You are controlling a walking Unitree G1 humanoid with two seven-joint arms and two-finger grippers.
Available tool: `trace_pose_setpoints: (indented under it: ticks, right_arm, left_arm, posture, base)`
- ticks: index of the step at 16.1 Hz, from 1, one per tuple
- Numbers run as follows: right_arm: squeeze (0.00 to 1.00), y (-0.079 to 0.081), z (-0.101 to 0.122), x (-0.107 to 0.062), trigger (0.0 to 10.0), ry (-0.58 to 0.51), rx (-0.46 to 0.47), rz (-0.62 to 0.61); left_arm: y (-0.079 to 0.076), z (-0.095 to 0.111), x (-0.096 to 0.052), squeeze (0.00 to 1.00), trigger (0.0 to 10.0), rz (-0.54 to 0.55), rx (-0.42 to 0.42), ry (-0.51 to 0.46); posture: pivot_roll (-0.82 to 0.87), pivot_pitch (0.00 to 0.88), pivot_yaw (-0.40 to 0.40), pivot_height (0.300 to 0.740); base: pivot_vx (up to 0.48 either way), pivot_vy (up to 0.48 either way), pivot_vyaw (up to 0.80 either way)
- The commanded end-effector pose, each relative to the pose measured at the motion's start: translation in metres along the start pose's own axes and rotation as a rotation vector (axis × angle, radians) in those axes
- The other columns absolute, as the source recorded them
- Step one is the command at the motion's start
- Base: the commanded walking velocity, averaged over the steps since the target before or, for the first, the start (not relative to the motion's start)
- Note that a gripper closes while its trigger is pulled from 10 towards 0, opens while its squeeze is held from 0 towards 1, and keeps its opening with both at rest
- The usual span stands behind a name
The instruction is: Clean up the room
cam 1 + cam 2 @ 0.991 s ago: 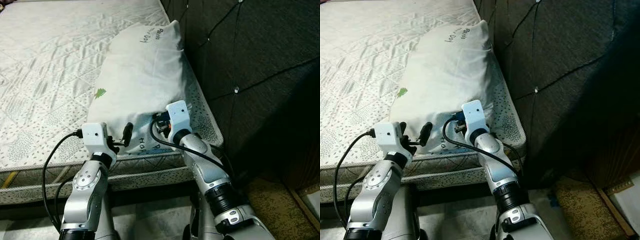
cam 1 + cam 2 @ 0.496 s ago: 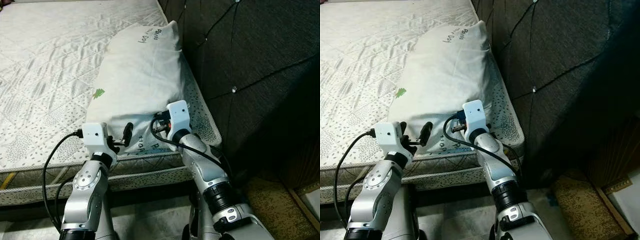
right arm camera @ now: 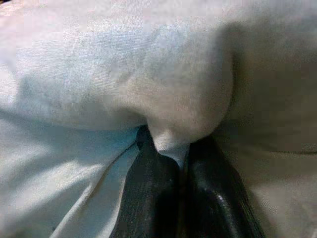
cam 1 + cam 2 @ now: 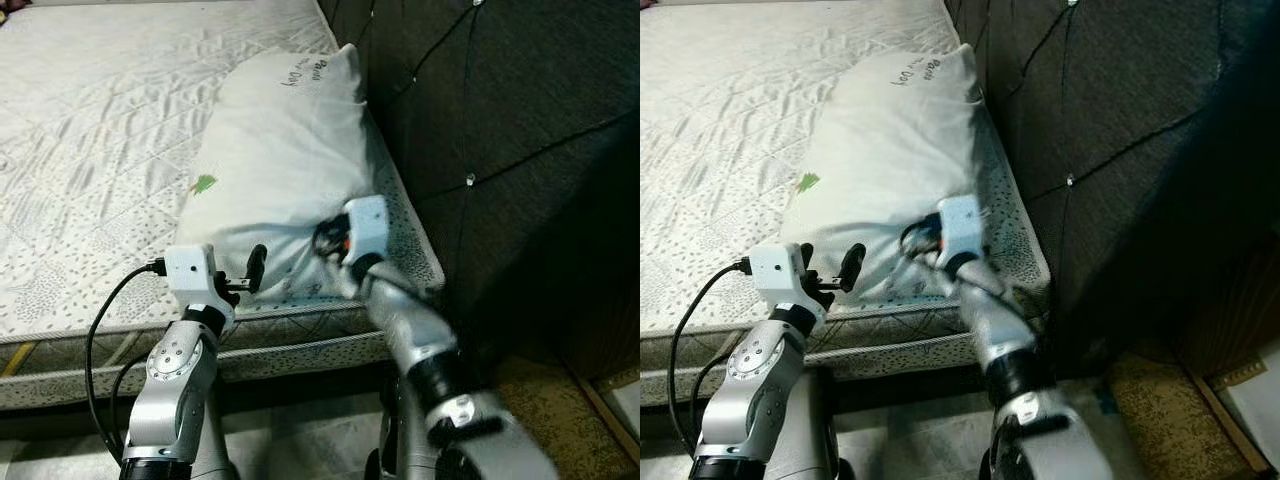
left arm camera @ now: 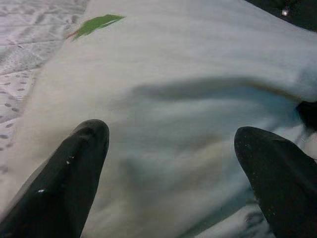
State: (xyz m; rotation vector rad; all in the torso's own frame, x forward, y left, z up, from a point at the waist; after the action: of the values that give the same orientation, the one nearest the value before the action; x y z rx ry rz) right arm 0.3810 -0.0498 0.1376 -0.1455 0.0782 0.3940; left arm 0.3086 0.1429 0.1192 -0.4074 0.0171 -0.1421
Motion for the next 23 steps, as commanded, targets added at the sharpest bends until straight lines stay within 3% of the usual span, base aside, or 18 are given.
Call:
trace_pose_setpoints:
  ticks: [1, 4, 7, 11, 13, 16, 20, 21, 23]
  right_arm:
    - [0.00, -0.031, 0.017, 0.002, 0.0, -0.050, 0.003, -0.117]
    - [0.00, -0.099, 0.038, -0.003, 0.0, -0.093, -0.025, -0.333]
    - [0.00, -0.159, 0.054, -0.024, 0.0, -0.125, -0.076, -0.531]
    - [0.00, -0.190, 0.047, -0.046, 0.0, -0.122, -0.152, -0.606]
    - [0.00, -0.191, 0.034, -0.054, 0.0, -0.105, -0.185, -0.595]
    - [0.00, -0.181, -0.008, -0.088, 0.0, -0.047, -0.230, -0.557]
    - [0.00, -0.145, -0.042, -0.129, 0.0, 0.002, -0.261, -0.466]
    - [0.00, -0.129, -0.048, -0.142, 0.0, 0.012, -0.269, -0.419]
    - [0.00, -0.117, -0.049, -0.149, 0.0, 0.022, -0.273, -0.386]
  left_arm:
    - [0.000, 0.002, 0.000, 0.00, 10.0, 0.004, 0.007, -0.008]
    - [0.000, 0.002, 0.000, 0.00, 10.0, 0.007, 0.005, -0.010]
    - [0.000, 0.002, 0.001, 0.00, 10.0, 0.008, 0.005, -0.012]
    - [0.003, 0.004, 0.001, 0.00, 10.0, 0.012, 0.010, -0.015]
    - [0.004, 0.005, 0.000, 0.00, 10.0, 0.014, 0.011, -0.015]
    - [0.004, 0.004, -0.001, 0.00, 10.0, 0.010, 0.015, -0.010]
    - [0.005, 0.006, 0.002, 0.00, 10.0, 0.001, 0.021, -0.006]
    - [0.004, 0.005, 0.003, 0.00, 10.0, -0.005, 0.022, -0.004]
    - [0.004, 0.005, 0.002, 0.00, 10.0, -0.005, 0.022, -0.003]
  posture:
    - [0.00, 0.101, -0.040, 0.503]
    - [0.00, 0.101, -0.042, 0.503]
    - [0.00, 0.101, -0.042, 0.503]
    - [0.00, 0.105, -0.042, 0.503]
    - [0.00, 0.106, -0.041, 0.503]
    - [-0.01, 0.107, -0.031, 0.503]
    - [-0.02, 0.108, -0.021, 0.503]
    - [-0.03, 0.108, -0.022, 0.503]
    - [-0.03, 0.108, -0.023, 0.503]
  base:
    - [0.000, 0.000, 0.00]
    - [0.000, 0.000, 0.00]
    - [0.000, 0.000, 0.00]
    - [0.000, 0.000, 0.00]
    - [0.000, 0.000, 0.00]
    - [0.000, 0.000, 0.00]
    - [0.000, 0.000, 0.00]
    - [0.000, 0.000, 0.00]
    - [0.000, 0.000, 0.00]
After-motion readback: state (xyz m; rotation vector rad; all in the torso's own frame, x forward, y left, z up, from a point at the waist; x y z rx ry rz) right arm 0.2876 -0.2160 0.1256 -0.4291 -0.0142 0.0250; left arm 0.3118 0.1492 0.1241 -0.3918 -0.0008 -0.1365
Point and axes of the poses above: a point about 5 cm out from each wrist's last joint towards the gripper, its own x axis pointing out of the wrist towards the gripper, its own z axis along the axis of the wrist's last joint, y = z × x, the point moved 2 cm from there along x, pointing out of the wrist towards the gripper, and after that the axes turned 12 degrees about -x, right-handed, at the moved point
